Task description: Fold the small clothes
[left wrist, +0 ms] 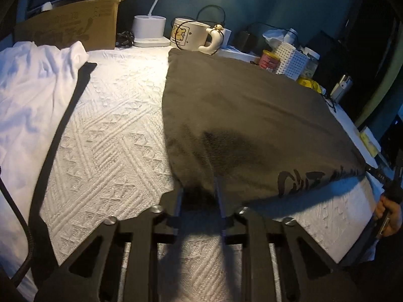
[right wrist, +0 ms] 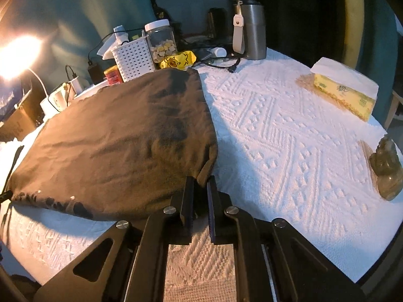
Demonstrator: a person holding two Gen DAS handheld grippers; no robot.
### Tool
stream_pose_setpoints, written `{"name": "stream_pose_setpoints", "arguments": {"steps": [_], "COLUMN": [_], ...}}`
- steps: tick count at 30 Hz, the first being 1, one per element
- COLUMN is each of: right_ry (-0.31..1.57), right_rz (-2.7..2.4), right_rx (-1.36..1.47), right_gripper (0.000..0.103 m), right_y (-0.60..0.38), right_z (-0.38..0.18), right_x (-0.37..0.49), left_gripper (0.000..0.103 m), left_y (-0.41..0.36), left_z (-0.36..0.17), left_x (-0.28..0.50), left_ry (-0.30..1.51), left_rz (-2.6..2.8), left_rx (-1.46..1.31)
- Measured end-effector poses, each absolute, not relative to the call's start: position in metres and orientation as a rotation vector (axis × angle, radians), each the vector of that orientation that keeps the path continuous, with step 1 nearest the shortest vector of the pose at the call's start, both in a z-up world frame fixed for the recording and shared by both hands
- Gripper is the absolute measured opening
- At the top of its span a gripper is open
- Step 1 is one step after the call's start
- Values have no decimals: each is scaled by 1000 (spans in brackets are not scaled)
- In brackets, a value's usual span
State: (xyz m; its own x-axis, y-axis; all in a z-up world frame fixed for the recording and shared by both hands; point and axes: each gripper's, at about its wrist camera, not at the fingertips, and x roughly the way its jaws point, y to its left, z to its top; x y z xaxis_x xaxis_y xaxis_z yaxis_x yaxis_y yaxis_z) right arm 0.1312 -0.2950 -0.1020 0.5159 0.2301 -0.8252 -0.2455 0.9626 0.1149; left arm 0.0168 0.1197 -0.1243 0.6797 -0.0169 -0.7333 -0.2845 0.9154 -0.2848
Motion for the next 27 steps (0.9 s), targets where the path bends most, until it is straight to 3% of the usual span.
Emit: {"name": "stream_pose_setpoints", "arguments": {"steps": [5, 27], "right_ry": [953, 937], "right_rz": [292, 243], "right_rx": [-63, -151], "right_gripper": [10, 10], "right_y": [-292, -310], "right_z": [-82, -61], "right_x": [125, 65], "left_gripper": [10, 10], "left_y": [111, 75], "left_z": [-112, -99], "left_x": [7, -34], "left_ry": [799, 861], "left_rz": [142, 72], "left_rx": [-381, -303]}}
